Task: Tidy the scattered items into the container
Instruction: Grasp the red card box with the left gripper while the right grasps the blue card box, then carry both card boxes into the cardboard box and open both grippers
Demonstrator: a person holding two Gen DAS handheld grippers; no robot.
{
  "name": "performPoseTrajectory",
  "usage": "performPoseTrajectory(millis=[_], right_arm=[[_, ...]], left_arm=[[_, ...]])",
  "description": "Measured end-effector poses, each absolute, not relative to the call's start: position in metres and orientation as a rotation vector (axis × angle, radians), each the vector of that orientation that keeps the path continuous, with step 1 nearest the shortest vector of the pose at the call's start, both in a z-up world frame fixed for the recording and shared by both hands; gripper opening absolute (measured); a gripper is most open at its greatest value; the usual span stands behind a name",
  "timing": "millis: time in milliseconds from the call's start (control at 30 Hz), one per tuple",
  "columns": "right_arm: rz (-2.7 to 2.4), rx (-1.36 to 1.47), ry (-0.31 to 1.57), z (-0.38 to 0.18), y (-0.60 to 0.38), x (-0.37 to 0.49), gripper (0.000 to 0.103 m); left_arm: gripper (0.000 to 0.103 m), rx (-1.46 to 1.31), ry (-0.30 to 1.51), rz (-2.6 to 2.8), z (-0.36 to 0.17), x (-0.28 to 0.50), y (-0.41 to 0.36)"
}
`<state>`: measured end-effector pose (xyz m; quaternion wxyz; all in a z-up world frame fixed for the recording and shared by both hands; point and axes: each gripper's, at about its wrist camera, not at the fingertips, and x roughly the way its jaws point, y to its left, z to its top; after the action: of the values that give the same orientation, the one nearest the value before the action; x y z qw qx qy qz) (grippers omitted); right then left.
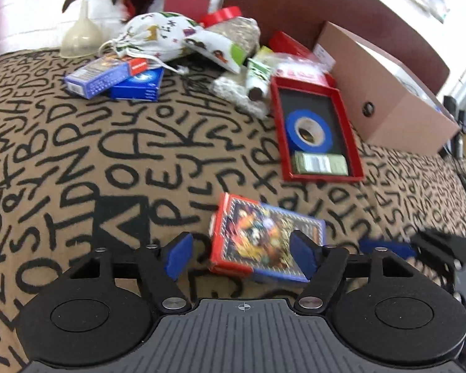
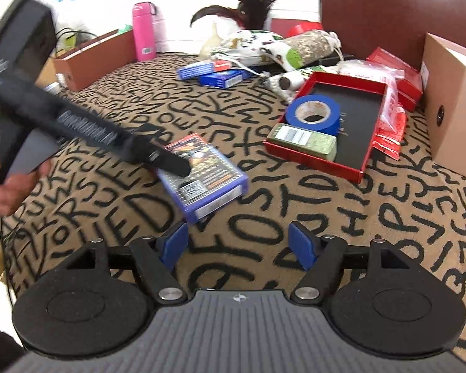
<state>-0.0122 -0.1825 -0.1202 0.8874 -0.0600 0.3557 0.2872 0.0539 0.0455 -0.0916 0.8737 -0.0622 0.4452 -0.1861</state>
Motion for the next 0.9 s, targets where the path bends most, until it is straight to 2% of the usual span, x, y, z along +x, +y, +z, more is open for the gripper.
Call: performPoseTrajectory(millis=[100,133,200,233,267,300,333,400,433,500,733,900], right_arm=[[0.577,-0.117,0.740,-0.122,-0.176,-0.011,0.072],[0.573,-0.116,0.738,-0.122,-0.173,-0.010,0.072],[0.584,-0.121,0.733,-0.122,-0.167,-0.007,0.070],[0.597,-0.126,0.732,-0.122,-0.164,-0.006,0.066],[0.611,-0.134,0.731,-0.121,-0.161,-0.006,0.062],[0.624,-0.144,0.727,-0.121,-0.159,-0.006,0.062],[0.624,-0.161,0.723,-0.122,-0.157,-0.007,0.062],[0.625,-0.179,0.717,-0.124,-0.157,-0.008,0.060],[0.627,-0.172,0.717,-0.124,-0.158,-0.007,0.060],[0.625,-0.160,0.717,-0.125,-0.159,-0.006,0.060],[0.599,-0.126,0.725,-0.119,-0.164,-0.012,0.055],[0.551,-0.088,0.681,-0.101,-0.190,-0.020,0.055]], left_arm=[[0.080,-0.093,0.938,-0.405,-0.093,0.059,0.036],[0.068,-0.072,0.940,-0.418,-0.094,0.058,0.032],[0.059,-0.039,0.940,-0.444,-0.091,0.053,0.026],[0.057,-0.037,0.947,-0.467,-0.091,0.051,0.024],[0.057,-0.034,0.952,-0.479,-0.091,0.049,0.024],[0.063,-0.032,0.948,-0.479,-0.092,0.047,0.024],[0.073,-0.038,0.945,-0.477,-0.093,0.047,0.025],[0.076,-0.057,0.948,-0.461,-0.095,0.050,0.026],[0.073,-0.061,0.950,-0.460,-0.095,0.050,0.026],[0.056,-0.047,0.944,-0.460,-0.093,0.050,0.021],[0.048,0.006,0.909,-0.424,-0.076,0.035,0.002],[0.048,0.008,0.843,-0.471,-0.050,0.037,-0.027]])
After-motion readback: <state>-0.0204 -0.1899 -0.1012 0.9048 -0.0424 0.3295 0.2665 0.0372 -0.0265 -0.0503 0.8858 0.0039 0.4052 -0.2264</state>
